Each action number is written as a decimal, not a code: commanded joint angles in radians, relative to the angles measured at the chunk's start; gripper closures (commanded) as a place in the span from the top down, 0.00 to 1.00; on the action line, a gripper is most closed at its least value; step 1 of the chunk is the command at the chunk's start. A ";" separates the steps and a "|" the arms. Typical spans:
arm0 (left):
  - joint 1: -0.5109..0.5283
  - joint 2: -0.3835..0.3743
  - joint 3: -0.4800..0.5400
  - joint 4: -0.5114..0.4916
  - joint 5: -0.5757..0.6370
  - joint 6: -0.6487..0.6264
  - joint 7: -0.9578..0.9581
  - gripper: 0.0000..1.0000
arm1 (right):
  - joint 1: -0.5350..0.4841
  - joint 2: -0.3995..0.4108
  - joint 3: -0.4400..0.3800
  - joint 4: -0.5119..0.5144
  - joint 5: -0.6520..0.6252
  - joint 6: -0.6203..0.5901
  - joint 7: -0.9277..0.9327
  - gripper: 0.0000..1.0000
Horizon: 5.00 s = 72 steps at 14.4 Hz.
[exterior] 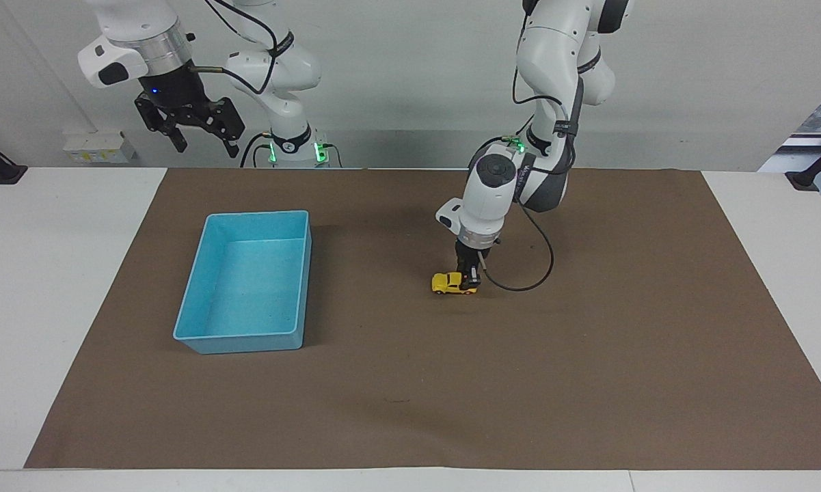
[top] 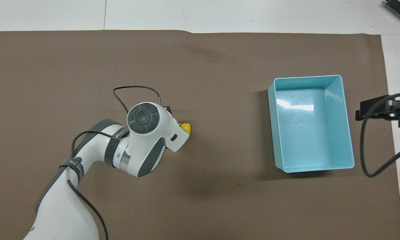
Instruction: Wind up and store yellow beetle car
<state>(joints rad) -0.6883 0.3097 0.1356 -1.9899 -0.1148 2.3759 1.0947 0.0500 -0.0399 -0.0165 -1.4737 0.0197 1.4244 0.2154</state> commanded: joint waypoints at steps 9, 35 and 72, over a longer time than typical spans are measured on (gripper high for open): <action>0.102 -0.109 -0.005 -0.003 0.020 -0.228 0.102 1.00 | -0.009 -0.021 0.003 -0.030 0.020 0.021 0.015 1.00; 0.521 -0.317 0.029 0.390 0.119 -0.777 -1.075 1.00 | -0.009 -0.021 0.003 -0.030 0.020 0.022 0.015 1.00; 0.793 -0.307 -0.241 0.436 0.073 -0.923 -1.072 1.00 | 0.091 -0.072 0.105 -0.294 0.039 0.269 -0.949 1.00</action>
<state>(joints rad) 0.0794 -0.0001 -0.0908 -1.5742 -0.0308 1.4785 0.0177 0.1174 -0.0539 0.0886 -1.6484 0.0544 1.6228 -0.6758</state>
